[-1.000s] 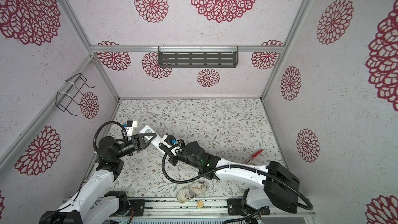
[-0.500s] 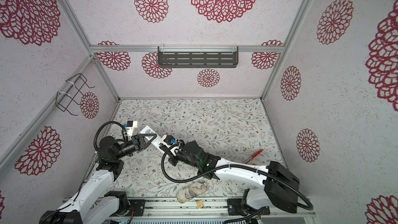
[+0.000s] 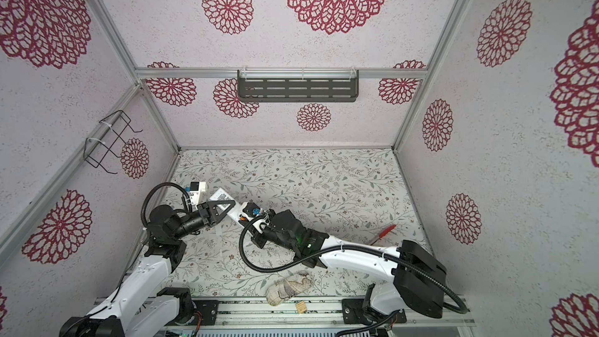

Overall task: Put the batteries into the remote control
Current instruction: 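Lower the orange battery into the compartment beside the first battery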

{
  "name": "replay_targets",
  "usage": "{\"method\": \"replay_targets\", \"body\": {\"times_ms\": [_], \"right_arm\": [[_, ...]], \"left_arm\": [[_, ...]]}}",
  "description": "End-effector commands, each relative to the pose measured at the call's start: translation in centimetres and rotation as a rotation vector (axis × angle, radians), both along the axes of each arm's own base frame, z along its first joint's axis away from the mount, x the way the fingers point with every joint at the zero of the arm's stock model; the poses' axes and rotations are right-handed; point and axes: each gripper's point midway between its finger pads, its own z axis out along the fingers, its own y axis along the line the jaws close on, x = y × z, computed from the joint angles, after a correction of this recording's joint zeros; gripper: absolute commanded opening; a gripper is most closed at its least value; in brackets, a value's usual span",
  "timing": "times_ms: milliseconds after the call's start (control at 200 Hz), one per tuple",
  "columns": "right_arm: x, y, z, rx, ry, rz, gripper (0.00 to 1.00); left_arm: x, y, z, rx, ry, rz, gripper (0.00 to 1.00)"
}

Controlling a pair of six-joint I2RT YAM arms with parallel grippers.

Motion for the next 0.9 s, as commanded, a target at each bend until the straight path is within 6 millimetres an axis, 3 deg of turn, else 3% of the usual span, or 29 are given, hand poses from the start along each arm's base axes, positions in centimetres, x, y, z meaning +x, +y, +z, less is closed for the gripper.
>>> {"method": "replay_targets", "body": {"times_ms": [0,315,620,891], "right_arm": [[1.0,-0.8,-1.6,-0.077,0.01,-0.055,0.25],[1.1,0.0,0.1,-0.049,-0.017,-0.029,0.27],[0.7,0.2,1.2,-0.033,-0.018,-0.002,0.36],[0.4,-0.1,3.9,0.039,0.006,0.021,0.43]], "left_arm": [[-0.7,-0.4,1.7,-0.011,-0.063,-0.038,0.0],[-0.5,-0.3,1.3,-0.003,-0.044,-0.034,0.0],[0.1,0.1,-0.1,0.047,-0.008,0.012,0.0],[0.5,0.4,-1.0,0.065,0.022,0.03,0.0]]}}
